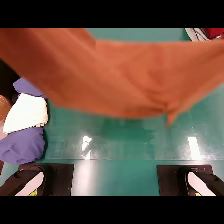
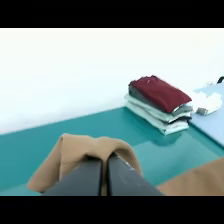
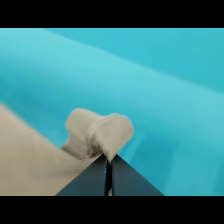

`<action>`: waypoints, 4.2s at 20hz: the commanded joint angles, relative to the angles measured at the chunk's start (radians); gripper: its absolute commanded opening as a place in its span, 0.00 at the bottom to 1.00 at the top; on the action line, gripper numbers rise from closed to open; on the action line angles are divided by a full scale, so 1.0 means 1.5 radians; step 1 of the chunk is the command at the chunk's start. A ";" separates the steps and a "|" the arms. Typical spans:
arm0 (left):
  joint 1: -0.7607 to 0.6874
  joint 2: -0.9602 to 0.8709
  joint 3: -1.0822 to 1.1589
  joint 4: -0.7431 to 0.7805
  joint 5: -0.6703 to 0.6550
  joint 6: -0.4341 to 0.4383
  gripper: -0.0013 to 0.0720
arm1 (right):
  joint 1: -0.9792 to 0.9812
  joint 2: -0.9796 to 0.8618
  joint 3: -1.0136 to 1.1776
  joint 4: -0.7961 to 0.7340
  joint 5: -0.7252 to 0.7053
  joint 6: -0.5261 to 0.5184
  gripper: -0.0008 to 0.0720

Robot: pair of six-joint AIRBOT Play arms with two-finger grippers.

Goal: Fold the shirts.

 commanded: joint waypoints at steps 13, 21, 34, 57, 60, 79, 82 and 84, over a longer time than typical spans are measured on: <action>0.000 -0.414 -0.430 -0.053 0.240 0.053 0.05 | 0.017 -0.082 -0.624 0.007 -0.411 0.070 0.03; 0.050 -0.437 -0.386 -0.080 0.107 0.080 0.77 | -0.026 -0.269 -0.409 0.005 -0.306 0.065 0.54; 0.117 -0.144 -0.902 -0.025 0.013 0.121 0.74 | -0.173 -0.106 -0.394 0.006 -0.196 0.032 0.54; -0.061 -0.139 -0.788 -0.073 0.100 0.109 0.05 | -0.239 -0.227 -0.613 0.052 -0.114 -0.085 0.77; -0.061 -0.139 -0.780 -0.073 0.098 0.107 0.05 | -0.207 -0.277 -0.636 0.060 -0.198 -0.091 0.77; -0.061 -0.050 -0.551 -0.020 0.060 0.061 0.05 | -0.135 -0.128 -0.392 0.059 -0.129 -0.075 0.03; -0.061 -0.003 -0.346 0.005 0.060 0.059 0.05 | -0.135 -0.024 -0.255 0.058 -0.209 -0.062 0.03; -0.061 0.012 -0.202 0.007 0.063 0.059 0.05 | -0.135 0.035 -0.177 0.057 -0.273 -0.052 0.03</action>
